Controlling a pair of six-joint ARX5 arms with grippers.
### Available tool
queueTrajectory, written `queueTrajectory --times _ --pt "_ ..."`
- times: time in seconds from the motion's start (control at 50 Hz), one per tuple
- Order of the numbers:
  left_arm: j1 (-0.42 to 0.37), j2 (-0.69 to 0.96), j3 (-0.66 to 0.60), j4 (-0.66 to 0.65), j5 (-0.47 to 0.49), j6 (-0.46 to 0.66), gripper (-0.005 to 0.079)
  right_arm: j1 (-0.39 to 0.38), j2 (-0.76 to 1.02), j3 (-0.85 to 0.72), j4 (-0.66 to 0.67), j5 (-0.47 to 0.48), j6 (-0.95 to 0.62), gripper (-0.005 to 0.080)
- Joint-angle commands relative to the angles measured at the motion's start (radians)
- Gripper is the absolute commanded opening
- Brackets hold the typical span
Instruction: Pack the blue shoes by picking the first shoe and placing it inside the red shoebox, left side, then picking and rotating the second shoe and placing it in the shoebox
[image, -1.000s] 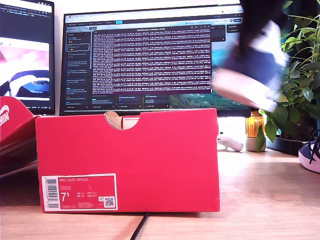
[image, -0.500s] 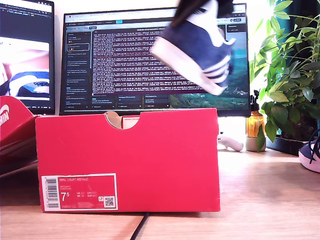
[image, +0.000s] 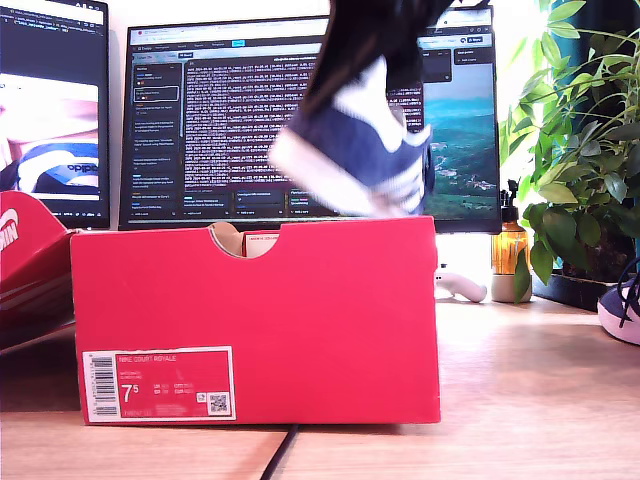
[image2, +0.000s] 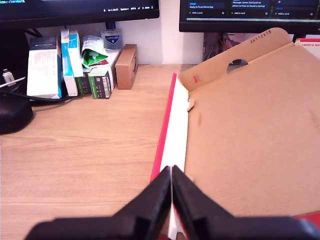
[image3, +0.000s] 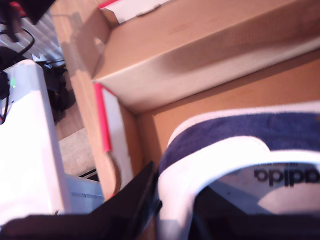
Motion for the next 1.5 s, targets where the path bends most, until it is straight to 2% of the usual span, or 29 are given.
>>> queueTrajectory --times 0.0,0.18,0.58,0.82,1.22,1.48 --pt "-0.002 -0.009 -0.036 0.006 0.001 -0.004 -0.0011 0.014 -0.004 0.093 0.024 -0.004 -0.025 -0.0011" --pt "-0.002 -0.009 -0.036 0.006 0.001 -0.004 -0.0011 0.032 0.071 0.163 -0.021 -0.001 -0.071 -0.0011" --pt "-0.002 -0.009 -0.036 0.006 0.001 -0.004 -0.0011 0.096 0.158 0.164 -0.037 0.001 -0.128 -0.0011" --pt "-0.002 -0.009 -0.036 0.006 0.001 -0.004 -0.0011 0.127 0.191 0.164 -0.065 0.077 -0.174 -0.0011" --pt "-0.002 -0.009 -0.036 0.006 0.001 -0.004 -0.0011 0.172 0.292 0.164 -0.075 0.112 -0.223 -0.0011" --pt "-0.002 -0.009 -0.036 0.006 0.001 -0.004 -0.0011 0.187 0.317 0.164 -0.074 0.17 -0.253 -0.0011"
